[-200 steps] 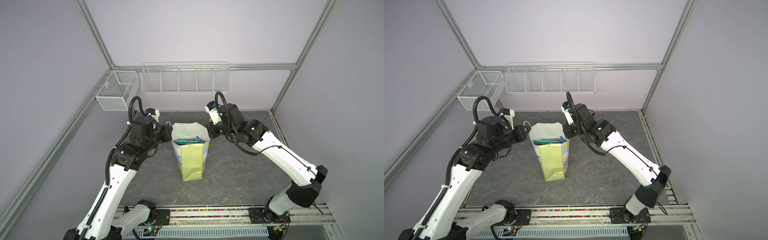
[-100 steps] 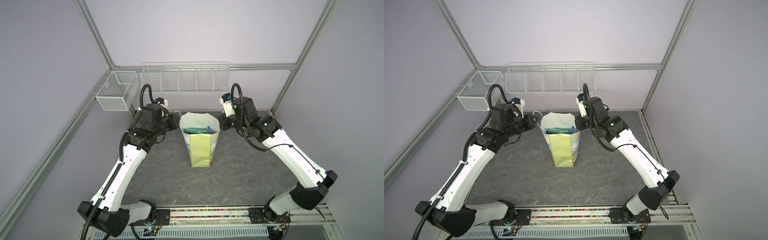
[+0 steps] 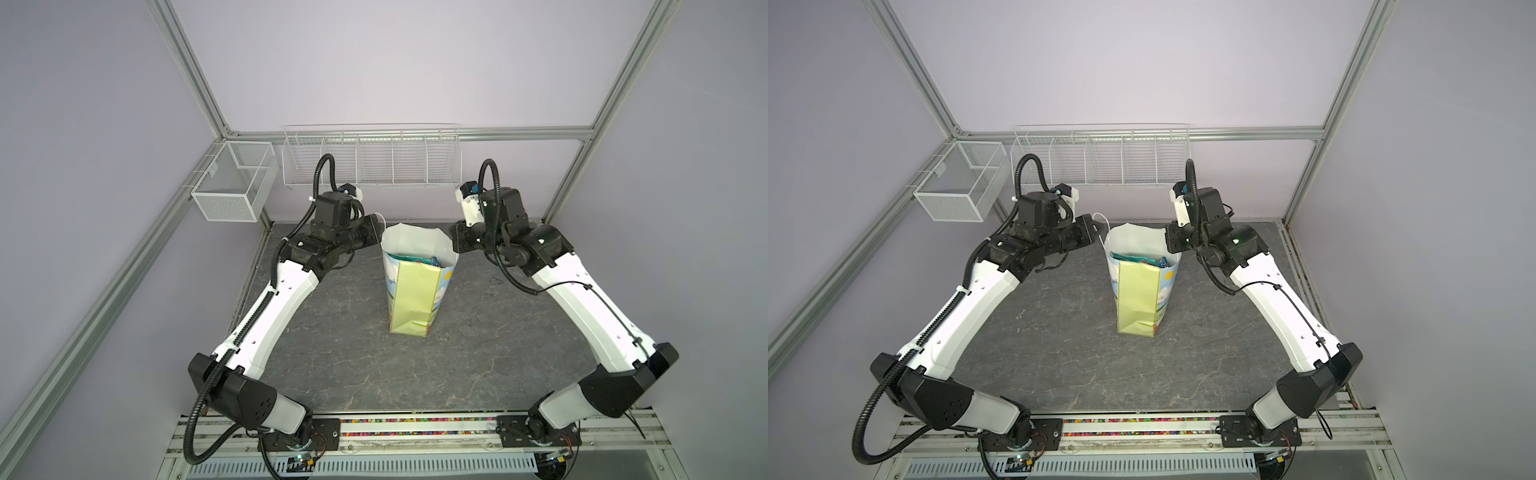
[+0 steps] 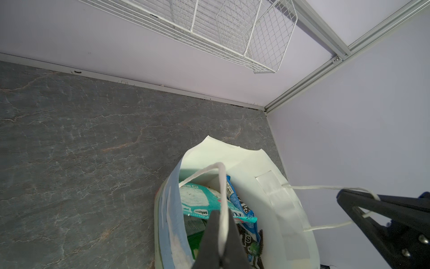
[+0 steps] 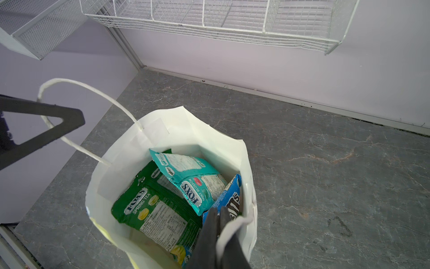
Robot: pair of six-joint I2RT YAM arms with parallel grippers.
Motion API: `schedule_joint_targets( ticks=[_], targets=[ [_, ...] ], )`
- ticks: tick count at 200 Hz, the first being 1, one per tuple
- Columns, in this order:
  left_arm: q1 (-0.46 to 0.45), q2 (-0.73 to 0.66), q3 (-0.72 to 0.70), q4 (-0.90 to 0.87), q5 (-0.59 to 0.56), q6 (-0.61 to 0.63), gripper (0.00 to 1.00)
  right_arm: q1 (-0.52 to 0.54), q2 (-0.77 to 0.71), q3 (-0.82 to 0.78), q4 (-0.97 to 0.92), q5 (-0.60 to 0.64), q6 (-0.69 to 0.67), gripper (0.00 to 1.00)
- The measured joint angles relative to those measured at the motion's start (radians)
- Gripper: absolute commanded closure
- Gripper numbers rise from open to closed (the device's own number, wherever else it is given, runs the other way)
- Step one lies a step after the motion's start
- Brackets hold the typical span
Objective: Place the snacks into the paper bag
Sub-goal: Place the paper bag at the center of the table.
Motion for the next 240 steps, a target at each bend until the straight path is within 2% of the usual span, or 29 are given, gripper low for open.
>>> schedule_joint_targets(
  ticks=[65,138,191,240],
  targets=[
    [-0.012,0.135,0.15,-0.016,-0.001,0.013,1.0,-0.04,0.101,0.119,-0.056,-0.039,-0.017,0.91],
    [-0.016,0.182,0.206,-0.031,0.0,0.016,1.0,-0.073,0.163,0.237,-0.108,-0.048,-0.025,0.92],
    [-0.041,0.182,0.201,-0.031,0.0,0.016,1.0,-0.076,0.165,0.252,-0.136,-0.048,-0.026,0.92],
    [-0.061,0.162,0.116,0.026,0.0,0.011,1.0,-0.077,0.163,0.198,-0.112,-0.058,-0.025,0.91]
  ],
)
